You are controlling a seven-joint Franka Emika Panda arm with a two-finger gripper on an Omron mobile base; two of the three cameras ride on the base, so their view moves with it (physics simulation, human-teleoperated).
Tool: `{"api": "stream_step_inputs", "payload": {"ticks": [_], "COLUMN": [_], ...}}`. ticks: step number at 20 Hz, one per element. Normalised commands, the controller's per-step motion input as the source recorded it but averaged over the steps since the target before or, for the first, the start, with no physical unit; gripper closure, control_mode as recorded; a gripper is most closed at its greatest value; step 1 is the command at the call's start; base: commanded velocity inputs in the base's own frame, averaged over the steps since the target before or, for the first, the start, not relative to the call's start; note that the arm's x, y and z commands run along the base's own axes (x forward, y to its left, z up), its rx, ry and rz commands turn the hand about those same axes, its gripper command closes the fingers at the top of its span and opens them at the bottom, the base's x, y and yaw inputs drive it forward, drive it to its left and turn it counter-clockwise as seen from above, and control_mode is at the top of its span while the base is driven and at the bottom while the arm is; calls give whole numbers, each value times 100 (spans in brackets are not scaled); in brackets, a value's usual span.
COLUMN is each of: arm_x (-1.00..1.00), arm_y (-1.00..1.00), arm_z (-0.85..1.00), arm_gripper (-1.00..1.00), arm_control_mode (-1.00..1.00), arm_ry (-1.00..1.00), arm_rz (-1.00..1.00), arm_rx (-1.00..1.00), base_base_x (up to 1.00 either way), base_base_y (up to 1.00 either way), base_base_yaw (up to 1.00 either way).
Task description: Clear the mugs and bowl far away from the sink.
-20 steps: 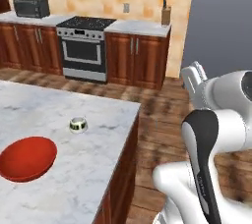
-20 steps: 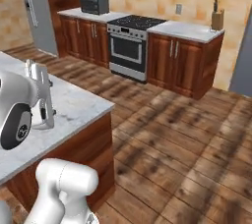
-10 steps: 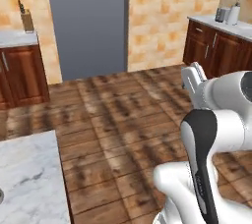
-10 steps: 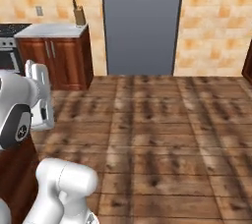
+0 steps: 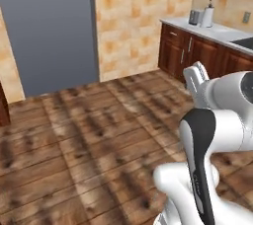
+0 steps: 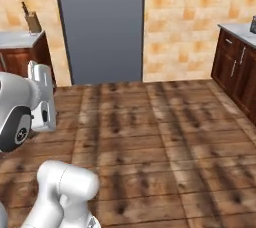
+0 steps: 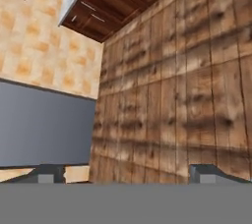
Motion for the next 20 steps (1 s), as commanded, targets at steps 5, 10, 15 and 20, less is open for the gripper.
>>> {"api": "stream_step_inputs", "payload": {"ticks": [5,10,15,20], "arm_x": [0,0,0,0], "arm_y": [0,0,0,0], "arm_z": [0,0,0,0], "arm_gripper": [-100,-100,-100,-100], "arm_control_mode": [100,100,100,100], "arm_ry": [0,0,0,0], "arm_rz": [0,0,0,0], "arm_rx": [0,0,0,0], "base_base_x": [57,1,6,85], "base_base_y": [-85,-41,-34,-1], "base_base_yaw": [-60,-90,-90,-69]}}
